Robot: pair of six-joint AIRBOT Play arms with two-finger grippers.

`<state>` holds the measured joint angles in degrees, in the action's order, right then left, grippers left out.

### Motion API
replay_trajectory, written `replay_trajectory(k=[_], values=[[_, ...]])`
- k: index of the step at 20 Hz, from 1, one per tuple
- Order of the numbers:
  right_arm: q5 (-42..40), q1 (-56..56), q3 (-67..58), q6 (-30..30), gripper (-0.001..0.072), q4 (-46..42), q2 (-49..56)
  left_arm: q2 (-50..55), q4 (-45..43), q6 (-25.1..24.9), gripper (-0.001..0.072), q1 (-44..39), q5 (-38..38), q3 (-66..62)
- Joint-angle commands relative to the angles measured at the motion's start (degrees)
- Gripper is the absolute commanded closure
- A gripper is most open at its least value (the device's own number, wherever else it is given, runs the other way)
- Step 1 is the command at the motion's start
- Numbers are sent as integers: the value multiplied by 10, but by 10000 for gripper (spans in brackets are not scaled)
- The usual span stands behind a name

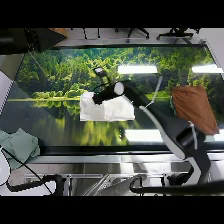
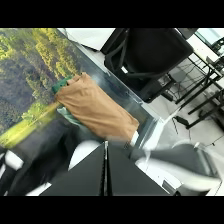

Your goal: Fold the shirts.

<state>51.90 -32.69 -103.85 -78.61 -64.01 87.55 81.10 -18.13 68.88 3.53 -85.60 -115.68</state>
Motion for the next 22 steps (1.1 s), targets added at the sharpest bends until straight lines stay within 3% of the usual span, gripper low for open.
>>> replay_trajectory(k=[1,2,3,8,10,11,19,20,21,22], values=[[132,104,0,-27,263,-29,-76,-1,1,-1,687,1,-6,0],[157,142,0,-32,153,-29,-86,-1,1,-1,687,1,-7,0],[180,175,0,-41,133,-29,-87,-1,1,-1,687,1,-7,0],[206,261,49,-41,125,-5,-33,-1,1,-1,687,1,-11,0],[206,262,52,-37,57,12,6,-1,1,-1,686,1,-10,0],[206,262,52,-34,57,28,27,-1,1,-1,686,1,-11,0],[211,261,52,64,58,253,137,-1,1,-5,687,1,-10,0],[217,260,52,76,70,287,145,-1,1,-5,687,1,-10,0],[227,257,51,95,192,320,150,-1,1,-5,686,1,-10,0],[242,254,51,129,490,359,152,-1,1,-5,686,0,-10,0]])
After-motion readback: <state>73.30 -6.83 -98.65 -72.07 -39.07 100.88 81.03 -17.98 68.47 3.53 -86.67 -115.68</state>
